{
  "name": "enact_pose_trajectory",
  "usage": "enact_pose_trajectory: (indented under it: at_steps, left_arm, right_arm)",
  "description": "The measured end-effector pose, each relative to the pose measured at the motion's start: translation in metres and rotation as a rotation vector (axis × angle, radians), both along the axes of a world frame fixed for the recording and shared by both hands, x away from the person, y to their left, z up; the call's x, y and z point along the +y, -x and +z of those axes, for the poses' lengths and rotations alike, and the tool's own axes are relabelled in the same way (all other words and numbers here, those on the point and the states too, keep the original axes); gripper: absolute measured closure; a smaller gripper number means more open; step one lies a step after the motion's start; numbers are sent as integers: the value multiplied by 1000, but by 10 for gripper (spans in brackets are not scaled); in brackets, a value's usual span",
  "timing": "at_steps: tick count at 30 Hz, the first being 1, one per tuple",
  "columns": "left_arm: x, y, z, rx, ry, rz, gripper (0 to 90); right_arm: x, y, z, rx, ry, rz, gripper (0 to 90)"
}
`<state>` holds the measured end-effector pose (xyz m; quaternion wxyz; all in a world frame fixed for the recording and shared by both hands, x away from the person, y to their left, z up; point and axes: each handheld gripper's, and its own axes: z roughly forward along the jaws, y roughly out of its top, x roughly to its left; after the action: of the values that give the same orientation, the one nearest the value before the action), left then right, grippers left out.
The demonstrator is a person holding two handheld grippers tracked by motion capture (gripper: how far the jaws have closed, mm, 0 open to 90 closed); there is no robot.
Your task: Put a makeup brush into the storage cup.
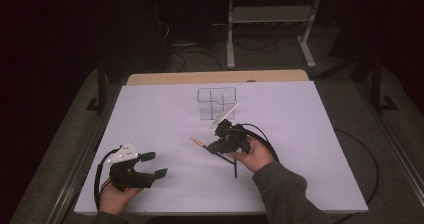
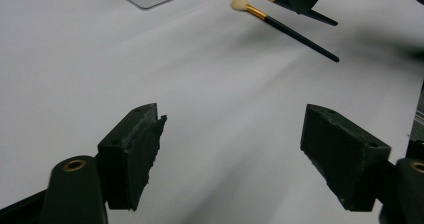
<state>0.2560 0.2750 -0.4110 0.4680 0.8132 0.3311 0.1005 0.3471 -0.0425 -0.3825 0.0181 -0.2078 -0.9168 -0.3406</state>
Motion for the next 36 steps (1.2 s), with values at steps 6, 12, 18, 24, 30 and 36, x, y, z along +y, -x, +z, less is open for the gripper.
enact_pose_trajectory:
  at_steps: [6,12,18,24,30,36]
  left_arm:
    - [-8,-6,6,23,14,-35,248]
    - [-27,-16,21,21,-1,-105,277]
    - [-46,-28,42,27,0,-188,311]
    - [-64,-38,57,36,-19,-254,331]
    - [-74,-48,63,62,-27,-298,379]
    - [-79,-52,62,88,-36,-337,424]
  right_arm:
    - [-14,10,3,-19,-53,11,827]
    - [-26,17,7,-36,-97,16,827]
    - [-41,26,11,-48,-165,-1,827]
    - [-47,30,8,-63,-206,1,827]
    - [-45,35,4,-64,-211,46,827]
    - [-42,40,5,-101,-207,83,826]
